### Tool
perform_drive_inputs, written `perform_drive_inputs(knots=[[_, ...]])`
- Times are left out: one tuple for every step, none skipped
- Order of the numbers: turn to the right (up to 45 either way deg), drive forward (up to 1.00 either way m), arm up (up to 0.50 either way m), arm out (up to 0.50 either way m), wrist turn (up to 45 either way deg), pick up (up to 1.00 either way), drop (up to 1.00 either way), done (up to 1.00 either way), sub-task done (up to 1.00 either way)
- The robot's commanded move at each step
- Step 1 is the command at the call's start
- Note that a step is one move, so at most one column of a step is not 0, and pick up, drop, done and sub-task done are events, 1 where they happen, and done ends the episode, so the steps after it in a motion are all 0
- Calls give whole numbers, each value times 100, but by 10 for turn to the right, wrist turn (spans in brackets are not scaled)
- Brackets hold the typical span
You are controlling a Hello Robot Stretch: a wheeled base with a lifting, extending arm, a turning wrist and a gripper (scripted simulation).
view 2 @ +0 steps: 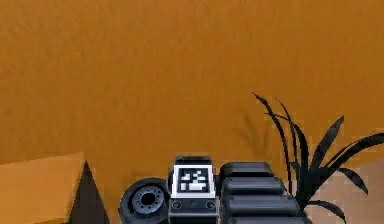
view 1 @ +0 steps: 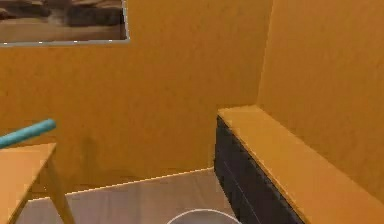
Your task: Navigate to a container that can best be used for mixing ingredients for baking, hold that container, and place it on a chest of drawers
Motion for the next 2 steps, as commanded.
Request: perform_drive_inputs(knots=[[450,0,0,0,0,0,0,0,0],[390,0,0,0,0,0,0,0,0]])
